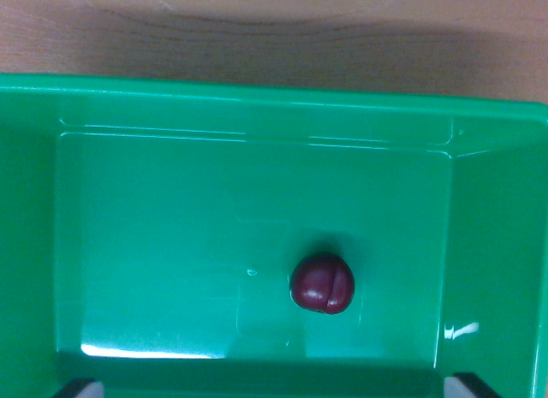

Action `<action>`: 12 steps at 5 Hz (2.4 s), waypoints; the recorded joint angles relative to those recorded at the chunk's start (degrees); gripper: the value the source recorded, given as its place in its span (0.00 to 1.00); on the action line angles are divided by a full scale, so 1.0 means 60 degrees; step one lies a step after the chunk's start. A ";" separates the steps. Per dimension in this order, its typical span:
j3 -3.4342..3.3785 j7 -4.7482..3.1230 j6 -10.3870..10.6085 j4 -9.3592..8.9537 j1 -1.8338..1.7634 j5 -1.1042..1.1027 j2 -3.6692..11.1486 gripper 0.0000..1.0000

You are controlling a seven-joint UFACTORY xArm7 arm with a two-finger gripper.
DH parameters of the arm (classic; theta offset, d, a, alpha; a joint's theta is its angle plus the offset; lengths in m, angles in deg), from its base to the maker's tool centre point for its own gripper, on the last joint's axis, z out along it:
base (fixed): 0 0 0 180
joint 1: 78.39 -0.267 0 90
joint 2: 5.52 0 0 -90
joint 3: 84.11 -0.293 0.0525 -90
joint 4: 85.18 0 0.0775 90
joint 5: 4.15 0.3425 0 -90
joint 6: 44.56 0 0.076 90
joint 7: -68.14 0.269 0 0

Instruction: Pick fruit

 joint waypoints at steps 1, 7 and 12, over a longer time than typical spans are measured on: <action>0.0014 0.0040 0.0243 -0.0199 0.0018 -0.0020 0.0069 0.00; 0.0091 0.0260 0.1582 -0.1297 0.0120 -0.0130 0.0449 0.00; 0.0218 0.0619 0.3762 -0.3085 0.0286 -0.0310 0.1067 0.00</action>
